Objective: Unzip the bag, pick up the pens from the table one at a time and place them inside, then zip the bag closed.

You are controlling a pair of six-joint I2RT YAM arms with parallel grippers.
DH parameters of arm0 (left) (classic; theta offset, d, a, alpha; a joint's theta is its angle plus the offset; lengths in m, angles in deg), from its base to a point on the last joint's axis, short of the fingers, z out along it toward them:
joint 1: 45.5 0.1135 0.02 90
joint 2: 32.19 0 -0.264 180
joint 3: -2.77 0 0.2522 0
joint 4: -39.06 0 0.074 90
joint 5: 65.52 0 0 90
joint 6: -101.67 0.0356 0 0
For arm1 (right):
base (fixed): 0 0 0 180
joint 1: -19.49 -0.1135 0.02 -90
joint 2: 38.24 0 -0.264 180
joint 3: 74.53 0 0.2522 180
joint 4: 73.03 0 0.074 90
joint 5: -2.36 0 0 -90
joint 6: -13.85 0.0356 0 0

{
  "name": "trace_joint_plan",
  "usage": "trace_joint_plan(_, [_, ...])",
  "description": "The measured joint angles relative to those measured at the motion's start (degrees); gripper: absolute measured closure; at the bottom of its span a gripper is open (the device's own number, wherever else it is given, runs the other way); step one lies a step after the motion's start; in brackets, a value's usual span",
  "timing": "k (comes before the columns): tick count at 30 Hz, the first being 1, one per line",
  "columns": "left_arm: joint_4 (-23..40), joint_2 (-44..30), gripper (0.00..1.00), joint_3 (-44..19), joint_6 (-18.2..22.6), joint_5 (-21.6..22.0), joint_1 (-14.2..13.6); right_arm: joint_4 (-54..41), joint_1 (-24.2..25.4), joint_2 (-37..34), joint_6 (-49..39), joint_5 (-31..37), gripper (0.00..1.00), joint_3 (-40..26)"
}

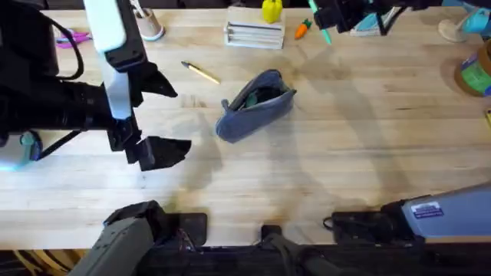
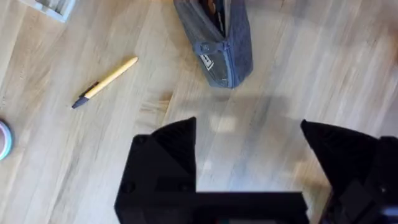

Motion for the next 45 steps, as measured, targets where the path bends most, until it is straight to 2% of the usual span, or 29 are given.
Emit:
trace_joint_plan(8, [0.00,0.00,0.007,0.00,0.00,0.00,0.00,-4.43,-1.01,4.88,-11.89,-14.65,0.972,0.00])
trace_joint_plan(9, [0.00,0.00,0.007,0.00,0.00,0.00,0.00,-7.59,-1.81,5.07,-19.01,-19.97,0.973,0.00])
trace_joint_plan(10, [0.00,0.00,0.007,0.00,0.00,0.00,0.00,-9.05,-2.31,5.06,-22.40,-21.24,0.974,0.00])
trace_joint_plan(17, [0.00,0.00,0.007,0.00,0.00,0.00,0.00,-18.00,-6.74,3.00,-44.95,-24.48,0.972,0.00])
trace_joint_plan(21, [0.00,0.00,0.008,0.00,0.00,0.00,0.00,-20.32,-9.94,-0.20,-52.83,-20.74,0.972,0.00])
trace_joint_plan(29, [0.00,0.00,0.007,0.00,0.00,0.00,0.00,-20.43,-16.17,-5.61,-66.48,-2.57,0.972,0.00])
trace_joint_plan(32, [0.00,0.00,0.006,0.00,0.00,0.00,0.00,-19.48,-17.71,-5.89,-69.89,1.77,0.972,0.00])
trace_joint_plan(38, [0.00,0.00,0.007,0.00,0.00,0.00,0.00,-19.28,-18.72,-5.87,-74.96,5.56,0.973,0.00])
trace_joint_plan(45, [0.00,0.00,0.007,0.00,0.00,0.00,0.00,-19.19,-19.00,-5.87,-78.08,5.64,0.972,0.00])
